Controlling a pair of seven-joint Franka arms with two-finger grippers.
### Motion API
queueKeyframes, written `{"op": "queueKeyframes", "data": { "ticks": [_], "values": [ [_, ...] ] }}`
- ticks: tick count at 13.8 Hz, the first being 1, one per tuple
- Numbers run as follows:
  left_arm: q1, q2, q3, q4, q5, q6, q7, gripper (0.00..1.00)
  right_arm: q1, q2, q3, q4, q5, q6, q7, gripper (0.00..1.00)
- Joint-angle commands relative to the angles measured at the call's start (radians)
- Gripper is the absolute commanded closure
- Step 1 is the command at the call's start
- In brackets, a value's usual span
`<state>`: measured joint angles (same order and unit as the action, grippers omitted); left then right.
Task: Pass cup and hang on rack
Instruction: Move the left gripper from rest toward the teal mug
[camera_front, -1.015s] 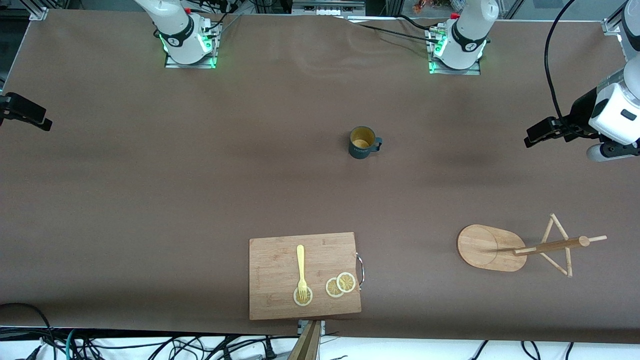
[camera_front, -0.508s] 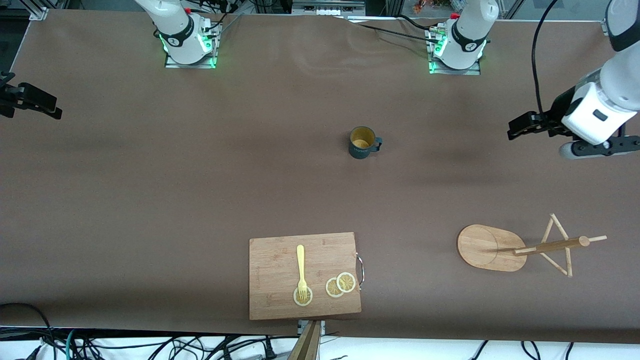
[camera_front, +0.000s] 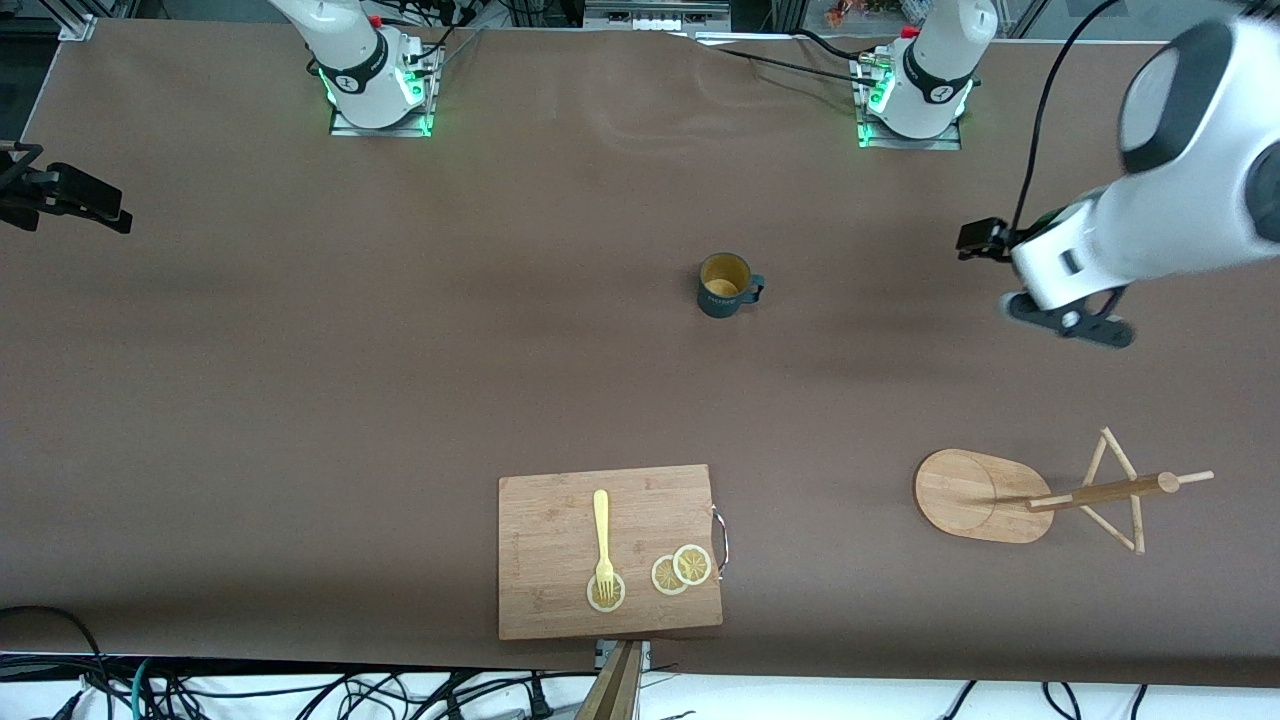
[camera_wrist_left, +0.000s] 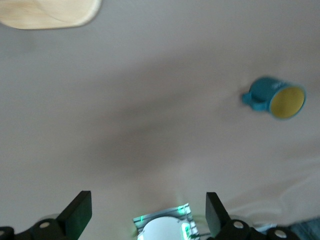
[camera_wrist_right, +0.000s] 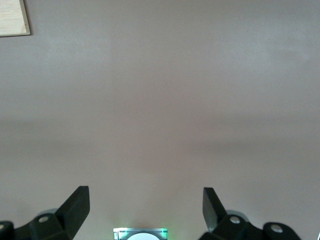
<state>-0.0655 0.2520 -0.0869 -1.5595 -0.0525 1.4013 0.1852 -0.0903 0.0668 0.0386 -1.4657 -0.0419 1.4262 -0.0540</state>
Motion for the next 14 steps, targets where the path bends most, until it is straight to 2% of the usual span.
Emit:
{"op": "queueKeyframes", "data": {
  "ticks": [1,2,4,6,10,14],
  "values": [
    [0.067,0.087,0.002,-0.002,-0.096,-0.019,0.22,0.0,-0.014,-0.013,0.003,-0.016,0.002,0.005,-0.021,0.0],
    [0.135,0.107,0.002,-0.037,-0.177,0.019,0.359,0.0,-0.014,-0.013,0.004,-0.016,0.002,0.008,-0.021,0.0],
    [0.197,0.185,0.002,-0.062,-0.246,0.108,0.665,0.0,-0.016,-0.013,0.003,-0.016,0.002,0.01,-0.021,0.0],
    [0.262,0.268,0.002,-0.091,-0.39,0.123,0.863,0.0,-0.016,-0.012,-0.002,-0.016,0.004,0.011,-0.021,0.0],
    [0.361,0.271,0.002,-0.293,-0.555,0.18,1.289,0.0,-0.014,-0.012,-0.005,-0.016,0.007,0.013,-0.02,0.0],
    [0.406,0.271,0.002,-0.382,-0.601,0.183,1.497,0.0,-0.014,-0.012,-0.005,-0.016,0.007,0.013,-0.021,0.0]
  ]
}}
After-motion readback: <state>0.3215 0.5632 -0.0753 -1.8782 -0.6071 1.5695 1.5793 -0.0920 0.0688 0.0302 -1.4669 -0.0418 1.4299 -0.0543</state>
